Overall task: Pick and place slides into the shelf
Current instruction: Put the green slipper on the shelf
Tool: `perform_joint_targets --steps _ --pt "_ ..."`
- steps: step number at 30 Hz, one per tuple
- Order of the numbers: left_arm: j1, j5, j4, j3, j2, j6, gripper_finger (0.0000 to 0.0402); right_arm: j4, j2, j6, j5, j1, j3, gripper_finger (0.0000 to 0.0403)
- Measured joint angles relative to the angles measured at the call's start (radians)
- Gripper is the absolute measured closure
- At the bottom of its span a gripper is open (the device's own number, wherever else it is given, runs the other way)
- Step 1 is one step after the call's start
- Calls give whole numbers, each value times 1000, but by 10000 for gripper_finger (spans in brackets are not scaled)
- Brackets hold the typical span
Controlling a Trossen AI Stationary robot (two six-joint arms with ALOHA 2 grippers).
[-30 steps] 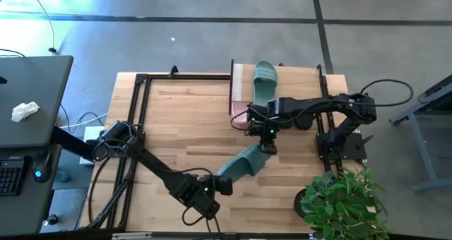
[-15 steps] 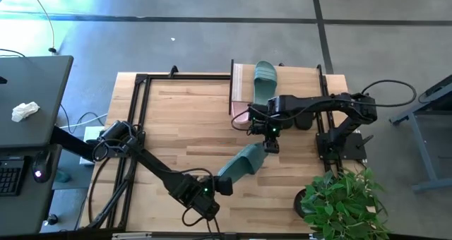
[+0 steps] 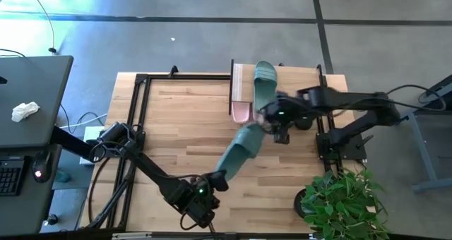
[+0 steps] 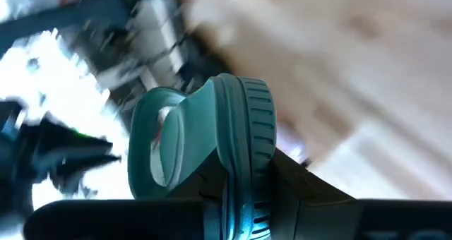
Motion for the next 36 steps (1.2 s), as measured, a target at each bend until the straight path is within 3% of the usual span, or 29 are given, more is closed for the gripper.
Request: perform_joint_targets --steps 5,10,15,19,22,25,28,36 --pt "14 -199 1 0 0 -61 357 -6 -119 64 195 45 0 243" --pt "63 -298 20 0 0 -65 357 -47 -185 175 217 79 0 291" --pt "166 -300 23 38 0 -65 357 -101 -180 254 239 133 -1 341" --pt "258 -293 21 86 0 -65 358 -120 -157 250 320 202 -3 378" --pt "323 -204 16 130 -2 -65 358 -78 -165 201 365 264 -23 399" --pt "378 -90 15 145 -2 -63 358 118 -242 134 319 309 -153 397" --pt "414 -91 5 145 -1 -59 359 332 -364 88 214 327 -345 402" --pt "487 -47 20 145 -1 -11 359 587 -630 111 209 320 -687 402"
